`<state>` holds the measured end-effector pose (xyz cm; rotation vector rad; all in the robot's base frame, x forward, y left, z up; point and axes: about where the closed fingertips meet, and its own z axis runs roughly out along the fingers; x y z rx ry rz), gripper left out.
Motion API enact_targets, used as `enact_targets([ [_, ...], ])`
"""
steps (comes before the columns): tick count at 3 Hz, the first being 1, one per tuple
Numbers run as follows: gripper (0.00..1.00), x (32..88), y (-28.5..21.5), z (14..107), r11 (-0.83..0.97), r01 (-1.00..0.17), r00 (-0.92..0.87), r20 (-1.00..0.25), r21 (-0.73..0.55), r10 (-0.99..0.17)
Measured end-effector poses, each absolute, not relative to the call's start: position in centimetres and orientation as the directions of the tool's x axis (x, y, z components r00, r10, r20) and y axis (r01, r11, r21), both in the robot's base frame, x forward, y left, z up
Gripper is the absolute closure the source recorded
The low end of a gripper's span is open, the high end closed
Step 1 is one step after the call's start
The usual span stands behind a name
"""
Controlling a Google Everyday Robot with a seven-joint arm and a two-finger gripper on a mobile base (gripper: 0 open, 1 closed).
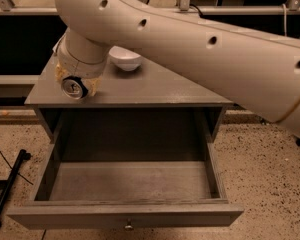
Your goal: Pick pepsi can from top drawer and place on counter
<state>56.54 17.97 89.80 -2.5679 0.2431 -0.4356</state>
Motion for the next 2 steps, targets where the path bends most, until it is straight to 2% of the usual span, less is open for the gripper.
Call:
enact_targets([
  [2, 0.51, 60.5, 19.8, 89.1, -0.853, -0.081, 0.919, 0.292, -0.515, -0.263],
])
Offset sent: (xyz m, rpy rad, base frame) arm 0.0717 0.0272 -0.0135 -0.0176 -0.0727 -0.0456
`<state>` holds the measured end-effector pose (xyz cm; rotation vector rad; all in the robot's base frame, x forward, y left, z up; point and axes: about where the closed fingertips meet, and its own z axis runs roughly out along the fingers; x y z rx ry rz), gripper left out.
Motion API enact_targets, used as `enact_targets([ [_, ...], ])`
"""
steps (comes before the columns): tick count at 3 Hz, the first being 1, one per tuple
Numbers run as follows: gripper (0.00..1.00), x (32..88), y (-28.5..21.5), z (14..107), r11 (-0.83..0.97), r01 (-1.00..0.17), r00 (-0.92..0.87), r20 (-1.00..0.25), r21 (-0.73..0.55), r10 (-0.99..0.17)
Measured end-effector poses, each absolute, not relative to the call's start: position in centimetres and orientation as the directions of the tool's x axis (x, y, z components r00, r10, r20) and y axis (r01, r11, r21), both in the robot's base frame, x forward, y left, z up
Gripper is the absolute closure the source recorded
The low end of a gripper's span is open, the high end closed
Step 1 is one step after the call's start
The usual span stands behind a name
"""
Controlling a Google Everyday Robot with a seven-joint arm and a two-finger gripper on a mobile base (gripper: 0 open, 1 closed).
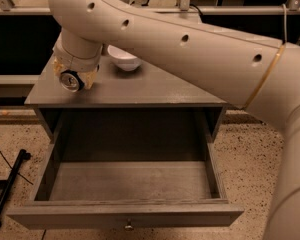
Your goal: Pick pepsi can from top drawer and place on counter
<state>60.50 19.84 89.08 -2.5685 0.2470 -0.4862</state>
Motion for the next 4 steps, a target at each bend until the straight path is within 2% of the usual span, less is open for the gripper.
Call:
enact_targets([
  [2, 0.05, 63.0, 21.0, 87.3, -0.884, -0.088, 0.906, 0.332, -0.459, -0.263],
  [3, 0.0, 63.5, 20.6, 86.4, -0.901, -0.115, 0.9, 0.339, -0.419, -0.273],
  [4, 0.0, 63.7, 20.1, 86.1, -0.908, -0.144, 0.904, 0.32, -0.394, -0.283],
])
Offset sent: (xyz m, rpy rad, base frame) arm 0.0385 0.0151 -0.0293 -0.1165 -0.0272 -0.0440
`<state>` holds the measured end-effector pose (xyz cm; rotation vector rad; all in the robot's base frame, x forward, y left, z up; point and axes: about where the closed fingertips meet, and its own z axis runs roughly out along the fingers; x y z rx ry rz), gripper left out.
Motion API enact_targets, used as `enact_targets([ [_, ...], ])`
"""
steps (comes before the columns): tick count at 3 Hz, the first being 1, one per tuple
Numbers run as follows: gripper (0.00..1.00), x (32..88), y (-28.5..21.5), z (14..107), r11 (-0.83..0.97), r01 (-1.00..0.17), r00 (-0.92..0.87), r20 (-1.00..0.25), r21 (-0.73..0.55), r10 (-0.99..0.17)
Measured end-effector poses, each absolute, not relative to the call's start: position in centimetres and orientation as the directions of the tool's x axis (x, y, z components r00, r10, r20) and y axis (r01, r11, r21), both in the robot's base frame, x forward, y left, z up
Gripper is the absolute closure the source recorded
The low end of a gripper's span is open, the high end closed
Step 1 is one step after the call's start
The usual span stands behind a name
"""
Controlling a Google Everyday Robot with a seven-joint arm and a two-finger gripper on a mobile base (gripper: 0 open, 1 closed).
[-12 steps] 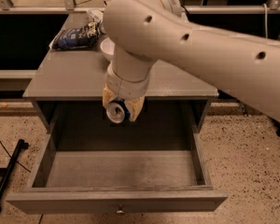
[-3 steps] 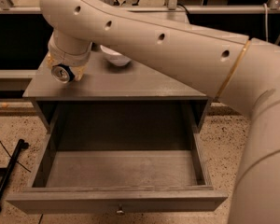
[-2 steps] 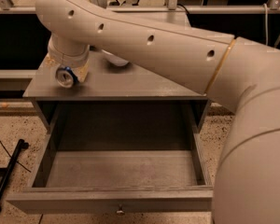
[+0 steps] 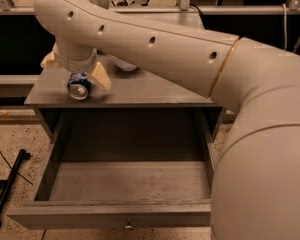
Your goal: Pick pepsi can from top drawer and place on counter
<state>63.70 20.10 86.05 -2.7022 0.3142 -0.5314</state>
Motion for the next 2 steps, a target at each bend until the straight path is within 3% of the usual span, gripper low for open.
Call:
enact_targets([
  [2, 0.0, 64.6, 15.8, 89.7, -0.867, -0.228, 0.946, 0.111, -0.443, -0.305],
])
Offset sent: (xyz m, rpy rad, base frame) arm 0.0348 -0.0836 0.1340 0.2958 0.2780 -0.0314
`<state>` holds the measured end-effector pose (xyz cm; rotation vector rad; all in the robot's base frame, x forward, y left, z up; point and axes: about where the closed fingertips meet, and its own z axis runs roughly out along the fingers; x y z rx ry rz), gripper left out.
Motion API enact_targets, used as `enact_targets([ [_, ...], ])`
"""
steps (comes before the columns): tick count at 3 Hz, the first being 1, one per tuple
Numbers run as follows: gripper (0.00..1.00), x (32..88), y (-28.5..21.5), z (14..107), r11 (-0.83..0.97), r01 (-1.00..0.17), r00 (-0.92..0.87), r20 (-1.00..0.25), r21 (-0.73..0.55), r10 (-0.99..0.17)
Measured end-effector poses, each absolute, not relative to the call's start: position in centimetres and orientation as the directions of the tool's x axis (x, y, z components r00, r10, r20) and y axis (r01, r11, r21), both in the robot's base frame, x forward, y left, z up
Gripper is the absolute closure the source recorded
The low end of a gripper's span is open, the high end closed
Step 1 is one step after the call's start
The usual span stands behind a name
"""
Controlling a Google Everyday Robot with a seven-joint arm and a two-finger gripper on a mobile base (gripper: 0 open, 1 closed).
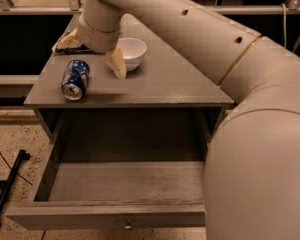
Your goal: Pick pepsi can from top drawer and place on counter
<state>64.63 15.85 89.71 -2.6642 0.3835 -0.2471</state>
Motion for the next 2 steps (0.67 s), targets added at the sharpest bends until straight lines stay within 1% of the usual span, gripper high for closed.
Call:
enact_targets([
  [1, 0.0, 65.4, 13.1, 95.2, -0.815, -0.245, 0.943, 0.068, -0.526, -0.327],
  [2, 0.0, 65.8, 13.1, 97.3, -0.792, -0.239, 0.939, 0.074, -0.562, -0.336],
])
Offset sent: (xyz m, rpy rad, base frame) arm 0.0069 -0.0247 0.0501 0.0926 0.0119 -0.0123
